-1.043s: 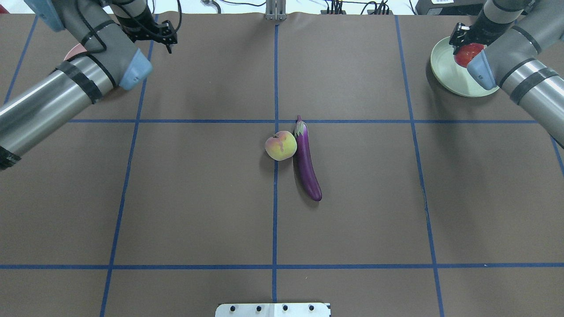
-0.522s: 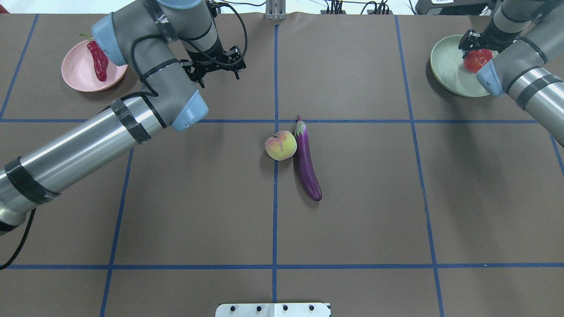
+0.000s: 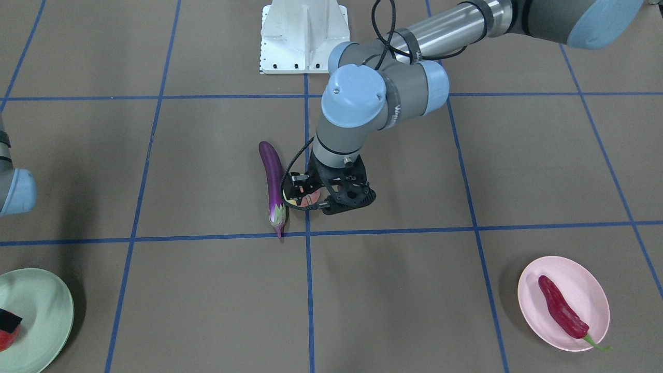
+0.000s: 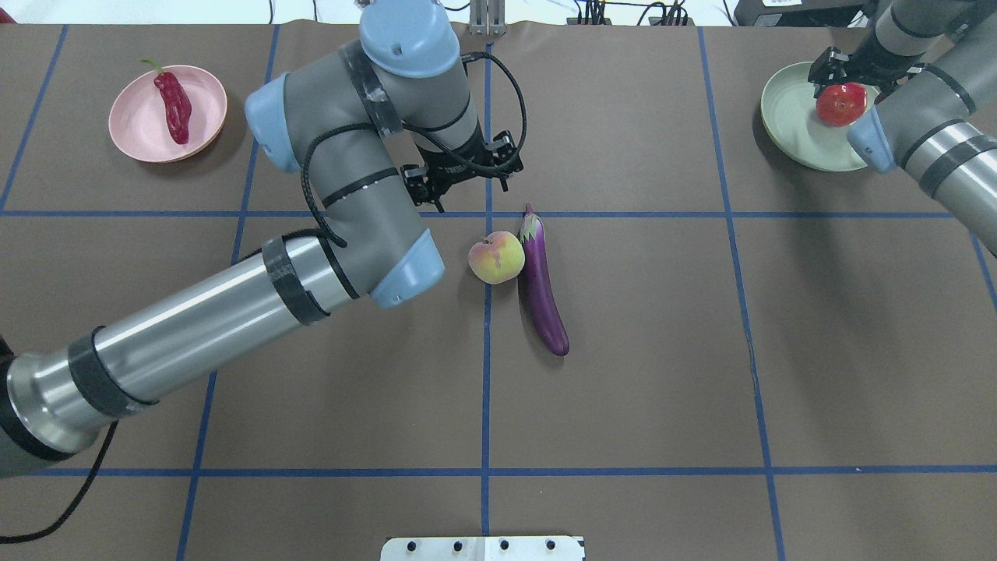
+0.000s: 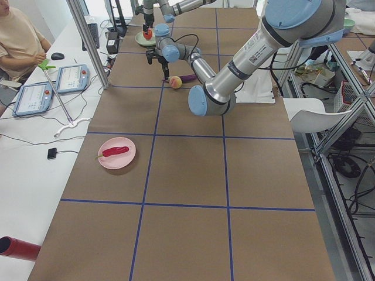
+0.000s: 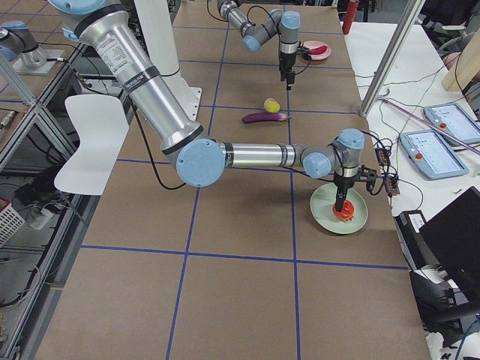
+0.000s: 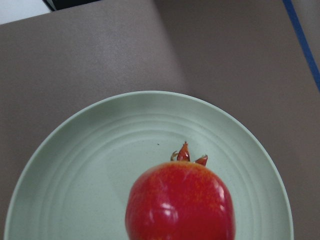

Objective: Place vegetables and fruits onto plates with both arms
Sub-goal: 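Move the left gripper down onto the purple eggplant and grasp it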

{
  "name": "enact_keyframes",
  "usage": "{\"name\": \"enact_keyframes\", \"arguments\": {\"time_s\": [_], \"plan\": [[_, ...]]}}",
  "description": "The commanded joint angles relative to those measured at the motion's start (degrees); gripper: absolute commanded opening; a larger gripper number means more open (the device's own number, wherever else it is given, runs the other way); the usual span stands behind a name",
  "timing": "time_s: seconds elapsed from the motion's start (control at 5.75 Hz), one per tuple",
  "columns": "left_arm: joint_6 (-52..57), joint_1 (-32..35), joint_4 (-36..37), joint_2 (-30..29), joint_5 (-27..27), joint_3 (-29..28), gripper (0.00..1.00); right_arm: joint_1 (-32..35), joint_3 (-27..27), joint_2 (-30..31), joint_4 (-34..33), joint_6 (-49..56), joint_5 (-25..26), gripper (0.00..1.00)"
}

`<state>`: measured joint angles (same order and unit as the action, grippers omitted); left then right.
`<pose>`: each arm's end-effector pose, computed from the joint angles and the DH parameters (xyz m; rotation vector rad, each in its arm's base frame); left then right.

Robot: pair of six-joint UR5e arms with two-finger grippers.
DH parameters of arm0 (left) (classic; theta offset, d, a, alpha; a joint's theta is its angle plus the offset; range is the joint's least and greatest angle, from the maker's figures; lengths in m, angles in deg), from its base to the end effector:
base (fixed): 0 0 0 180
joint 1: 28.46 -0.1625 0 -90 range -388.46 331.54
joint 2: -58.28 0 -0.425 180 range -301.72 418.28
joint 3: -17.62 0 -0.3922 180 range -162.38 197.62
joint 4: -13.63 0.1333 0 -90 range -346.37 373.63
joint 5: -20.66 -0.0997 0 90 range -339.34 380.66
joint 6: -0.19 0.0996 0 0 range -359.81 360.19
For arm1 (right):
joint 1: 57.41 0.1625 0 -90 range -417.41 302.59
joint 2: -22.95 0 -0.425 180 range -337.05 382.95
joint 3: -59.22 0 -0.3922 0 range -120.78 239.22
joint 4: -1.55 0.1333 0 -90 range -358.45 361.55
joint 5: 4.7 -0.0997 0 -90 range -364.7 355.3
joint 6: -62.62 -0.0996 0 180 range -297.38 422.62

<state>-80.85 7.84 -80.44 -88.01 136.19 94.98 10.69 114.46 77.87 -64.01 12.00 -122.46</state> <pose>0.5678 -0.5292 0.1144 -0.0721 0.9184 -0.2576 -0.2043 -0.7412 0.5464 0.0599 -0.6388 0.3794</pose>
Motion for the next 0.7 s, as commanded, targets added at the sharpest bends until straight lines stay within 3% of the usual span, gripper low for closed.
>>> {"name": "enact_keyframes", "arguments": {"time_s": [0.0, 0.35, 0.52], "plan": [[-0.6, -12.0, 6.0, -1.2, -11.4, 1.8, 1.0, 0.1, 2.6, 0.4, -0.1, 0.0, -2.5, 1.0], [-0.6, -12.7, 5.4, -5.3, -11.9, -4.8, 1.0, 0.0, 11.5, 5.0, -0.5, -0.4, -6.3, 1.0], [-0.5, -12.7, 4.2, -5.9, -11.9, -7.9, 1.0, 0.0, 12.1, 5.1, -0.7, -0.5, -7.0, 1.0]]}}
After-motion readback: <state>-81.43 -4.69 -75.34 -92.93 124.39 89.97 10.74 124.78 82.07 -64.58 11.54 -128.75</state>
